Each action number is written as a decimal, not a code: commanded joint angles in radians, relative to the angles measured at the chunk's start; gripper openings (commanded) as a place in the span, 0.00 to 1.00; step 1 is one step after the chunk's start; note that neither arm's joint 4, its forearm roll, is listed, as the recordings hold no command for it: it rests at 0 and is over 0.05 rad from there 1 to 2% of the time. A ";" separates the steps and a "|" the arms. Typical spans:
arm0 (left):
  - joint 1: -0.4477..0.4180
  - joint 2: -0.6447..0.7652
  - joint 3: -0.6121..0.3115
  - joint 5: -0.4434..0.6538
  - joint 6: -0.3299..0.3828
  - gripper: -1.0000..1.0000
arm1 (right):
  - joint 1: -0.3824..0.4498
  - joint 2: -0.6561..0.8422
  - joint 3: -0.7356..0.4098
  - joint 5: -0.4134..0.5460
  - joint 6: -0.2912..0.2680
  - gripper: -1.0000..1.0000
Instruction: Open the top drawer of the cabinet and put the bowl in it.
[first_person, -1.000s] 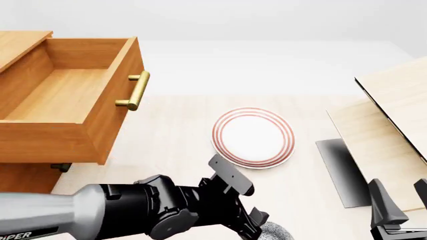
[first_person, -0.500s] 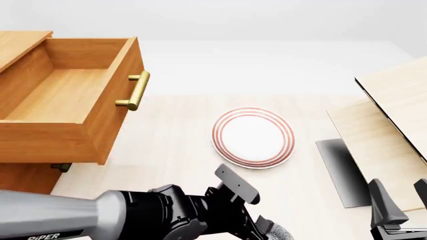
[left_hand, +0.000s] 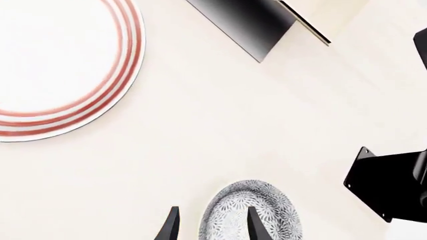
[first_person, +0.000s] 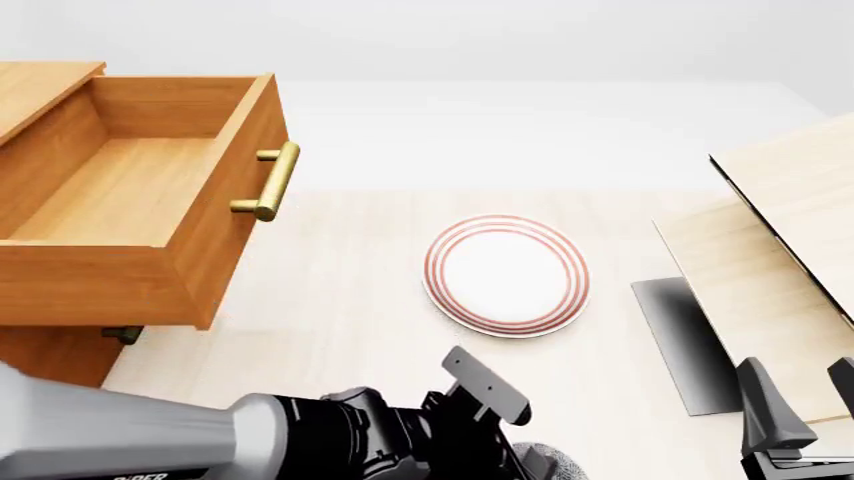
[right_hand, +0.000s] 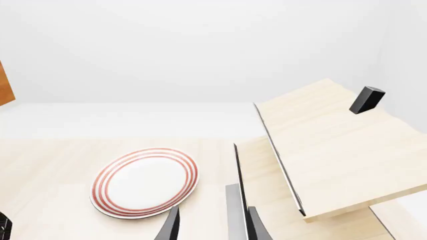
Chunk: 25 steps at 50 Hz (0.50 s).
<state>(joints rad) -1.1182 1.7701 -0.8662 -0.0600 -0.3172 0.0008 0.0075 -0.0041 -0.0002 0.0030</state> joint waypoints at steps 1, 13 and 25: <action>-0.004 0.018 0.013 -0.024 -0.006 1.00 | 0.000 -0.001 0.001 0.000 -0.001 1.00; -0.012 0.043 0.016 -0.045 -0.024 1.00 | 0.000 -0.001 0.001 0.000 0.000 1.00; -0.011 0.051 0.029 -0.067 -0.036 1.00 | 0.000 -0.001 0.001 0.000 0.000 1.00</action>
<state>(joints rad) -1.1268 1.8114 -0.8510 -0.1048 -0.3426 0.0008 0.0076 -0.0041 -0.0002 0.0031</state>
